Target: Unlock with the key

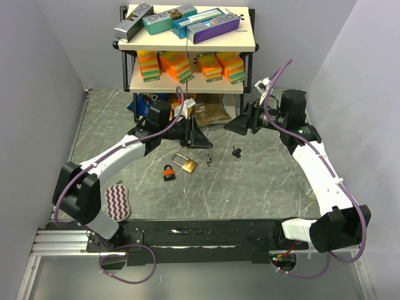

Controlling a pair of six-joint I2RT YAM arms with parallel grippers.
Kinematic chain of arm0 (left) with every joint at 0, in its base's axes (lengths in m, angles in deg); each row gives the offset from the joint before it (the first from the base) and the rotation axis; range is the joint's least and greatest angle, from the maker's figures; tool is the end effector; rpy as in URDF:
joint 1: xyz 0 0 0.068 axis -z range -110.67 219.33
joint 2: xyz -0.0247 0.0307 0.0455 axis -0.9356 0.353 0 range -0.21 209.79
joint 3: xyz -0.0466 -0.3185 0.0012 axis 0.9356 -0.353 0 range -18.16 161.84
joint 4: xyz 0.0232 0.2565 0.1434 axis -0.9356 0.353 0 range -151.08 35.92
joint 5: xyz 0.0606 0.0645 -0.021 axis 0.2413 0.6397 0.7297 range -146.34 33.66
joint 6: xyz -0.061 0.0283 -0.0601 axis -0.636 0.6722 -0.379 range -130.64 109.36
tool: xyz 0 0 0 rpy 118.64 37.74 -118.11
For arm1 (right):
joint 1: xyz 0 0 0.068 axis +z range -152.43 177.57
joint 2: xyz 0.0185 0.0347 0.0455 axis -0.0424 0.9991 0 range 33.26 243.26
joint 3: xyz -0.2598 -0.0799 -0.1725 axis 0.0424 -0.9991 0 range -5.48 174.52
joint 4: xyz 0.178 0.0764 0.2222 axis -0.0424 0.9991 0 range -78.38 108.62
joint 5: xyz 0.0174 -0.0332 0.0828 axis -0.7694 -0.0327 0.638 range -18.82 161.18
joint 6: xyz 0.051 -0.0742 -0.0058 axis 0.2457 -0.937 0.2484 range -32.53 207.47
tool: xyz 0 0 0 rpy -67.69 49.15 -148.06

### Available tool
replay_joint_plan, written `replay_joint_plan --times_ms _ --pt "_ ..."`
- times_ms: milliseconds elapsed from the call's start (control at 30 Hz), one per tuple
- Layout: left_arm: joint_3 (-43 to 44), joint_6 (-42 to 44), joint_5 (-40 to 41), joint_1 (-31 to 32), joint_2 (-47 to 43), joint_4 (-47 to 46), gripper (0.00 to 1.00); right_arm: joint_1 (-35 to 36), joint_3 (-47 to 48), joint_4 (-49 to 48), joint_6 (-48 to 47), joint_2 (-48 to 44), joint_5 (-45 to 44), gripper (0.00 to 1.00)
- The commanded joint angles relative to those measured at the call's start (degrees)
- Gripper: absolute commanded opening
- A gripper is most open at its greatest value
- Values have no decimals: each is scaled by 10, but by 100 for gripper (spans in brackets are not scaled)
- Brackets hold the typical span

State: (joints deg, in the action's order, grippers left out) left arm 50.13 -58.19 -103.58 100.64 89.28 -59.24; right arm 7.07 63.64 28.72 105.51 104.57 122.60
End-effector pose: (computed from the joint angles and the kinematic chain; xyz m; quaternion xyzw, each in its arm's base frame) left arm 0.3270 -0.2682 0.3322 0.1109 0.7877 -0.5792 0.1781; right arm 0.3040 0.1147 0.4196 -0.1956 0.7515 0.4678 0.4221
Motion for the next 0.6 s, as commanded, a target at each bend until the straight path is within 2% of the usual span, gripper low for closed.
replay_joint_plan --times_ms 0,100,233,567 --pt "-13 65 -136 0 -44 -37 1 10 40 -20 -20 27 92 79" --pt "-16 59 -195 0 -44 -46 1 38 51 -25 -20 49 109 79" --pt "-7 90 -239 1 -48 -6 1 70 38 -66 -3 72 113 79" --pt "-21 62 -273 2 -56 -30 1 119 36 -126 34 108 154 79"
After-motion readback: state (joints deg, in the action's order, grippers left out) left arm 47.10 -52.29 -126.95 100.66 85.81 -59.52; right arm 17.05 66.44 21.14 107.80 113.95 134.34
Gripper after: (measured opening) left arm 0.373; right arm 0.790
